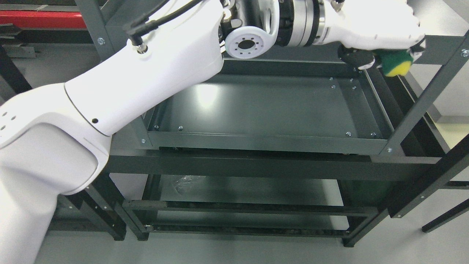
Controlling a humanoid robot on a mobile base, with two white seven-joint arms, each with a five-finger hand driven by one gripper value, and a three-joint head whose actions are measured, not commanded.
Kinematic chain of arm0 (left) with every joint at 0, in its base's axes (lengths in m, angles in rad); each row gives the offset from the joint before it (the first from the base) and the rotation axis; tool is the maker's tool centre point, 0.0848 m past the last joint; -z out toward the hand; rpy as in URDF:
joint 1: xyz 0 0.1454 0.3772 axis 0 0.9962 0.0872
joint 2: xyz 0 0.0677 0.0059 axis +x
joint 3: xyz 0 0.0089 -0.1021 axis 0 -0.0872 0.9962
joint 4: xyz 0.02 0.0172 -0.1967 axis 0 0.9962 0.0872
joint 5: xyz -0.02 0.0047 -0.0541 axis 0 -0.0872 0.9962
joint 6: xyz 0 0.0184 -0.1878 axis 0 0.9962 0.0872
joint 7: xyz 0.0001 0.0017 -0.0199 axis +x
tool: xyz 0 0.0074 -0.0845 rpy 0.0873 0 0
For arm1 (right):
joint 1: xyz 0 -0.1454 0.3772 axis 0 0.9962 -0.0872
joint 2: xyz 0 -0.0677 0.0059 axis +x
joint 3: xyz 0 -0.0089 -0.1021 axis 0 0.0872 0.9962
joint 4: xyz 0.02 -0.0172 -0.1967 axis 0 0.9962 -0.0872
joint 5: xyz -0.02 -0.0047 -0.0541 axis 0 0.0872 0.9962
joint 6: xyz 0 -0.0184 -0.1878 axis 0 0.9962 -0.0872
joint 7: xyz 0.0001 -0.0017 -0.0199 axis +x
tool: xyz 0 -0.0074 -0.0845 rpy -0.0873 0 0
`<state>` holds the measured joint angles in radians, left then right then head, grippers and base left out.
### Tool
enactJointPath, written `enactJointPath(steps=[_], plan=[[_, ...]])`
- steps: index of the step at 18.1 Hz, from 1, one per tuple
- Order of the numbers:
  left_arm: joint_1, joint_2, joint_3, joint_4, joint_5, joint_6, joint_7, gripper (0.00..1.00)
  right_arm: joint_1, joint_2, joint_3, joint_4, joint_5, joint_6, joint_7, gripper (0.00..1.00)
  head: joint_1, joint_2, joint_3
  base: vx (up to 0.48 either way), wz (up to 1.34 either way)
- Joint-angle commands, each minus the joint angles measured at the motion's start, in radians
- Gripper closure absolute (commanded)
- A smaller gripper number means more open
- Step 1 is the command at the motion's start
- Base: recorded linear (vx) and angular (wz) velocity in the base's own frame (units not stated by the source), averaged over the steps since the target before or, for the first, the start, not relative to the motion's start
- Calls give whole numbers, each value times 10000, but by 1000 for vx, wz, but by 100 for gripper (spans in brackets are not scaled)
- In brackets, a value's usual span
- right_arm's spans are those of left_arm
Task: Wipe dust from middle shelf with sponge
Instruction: 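Wipe the sponge across the shelf again toward the left hand's side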
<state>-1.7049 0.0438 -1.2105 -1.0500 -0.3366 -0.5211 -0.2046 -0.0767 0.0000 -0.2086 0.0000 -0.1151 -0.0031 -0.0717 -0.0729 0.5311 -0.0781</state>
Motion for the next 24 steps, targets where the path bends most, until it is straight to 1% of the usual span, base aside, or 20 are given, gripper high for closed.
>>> enactJointPath(steps=[1, 2, 5, 7, 10, 13, 15, 16, 18, 20, 24], plan=[[664, -264, 320, 315, -589, -311, -177, 99, 0, -175, 0, -175, 0, 736, -4, 0, 0, 0, 0, 0, 0], [772, -264, 597, 269, -713, -388, -223, 100, 0, -175, 0, -175, 0, 736, -4, 0, 0, 0, 0, 0, 0], [911, 694, 1273, -114, -837, -741, -423, 100, 0, -175, 0, -175, 0, 736, -4, 0, 0, 0, 0, 0, 0], [911, 1414, 1672, -527, -837, -802, -545, 99, 0, -175, 0, -175, 0, 736, -4, 0, 0, 0, 0, 0, 0], [1048, 2503, 2132, -1247, -791, -1170, -775, 99, 0, -175, 0, -175, 0, 736, -4, 0, 0, 0, 0, 0, 0], [1874, 4112, 2792, -2688, -654, -1537, -1097, 99, 0, -175, 0, -175, 0, 736, -4, 0, 0, 0, 0, 0, 0], [2366, 5155, 3267, -3150, -272, -1951, -1358, 99, 0, -175, 0, -175, 0, 736, -4, 0, 0, 0, 0, 0, 0], [2520, 5586, 3527, -3289, -118, -2120, -1435, 99, 0, -175, 0, -175, 0, 736, -19, 0, 0, 0, 0, 0, 0], [2888, 6537, 4476, -3611, 265, -2626, -1664, 99, 0, -175, 0, -175, 0, 736, -4, 0, 0, 0, 0, 0, 0], [3409, 7594, 5320, -3918, 771, -2643, -1971, 99, 0, -175, 0, -175, 0, 736, -4, 0, 0, 0, 0, 0, 0], [4467, 9314, 6533, -4226, 1600, -2643, -2034, 99, 0, -175, 0, -175, 0, 736, -4, 0, 0, 0, 0, 0, 0]])
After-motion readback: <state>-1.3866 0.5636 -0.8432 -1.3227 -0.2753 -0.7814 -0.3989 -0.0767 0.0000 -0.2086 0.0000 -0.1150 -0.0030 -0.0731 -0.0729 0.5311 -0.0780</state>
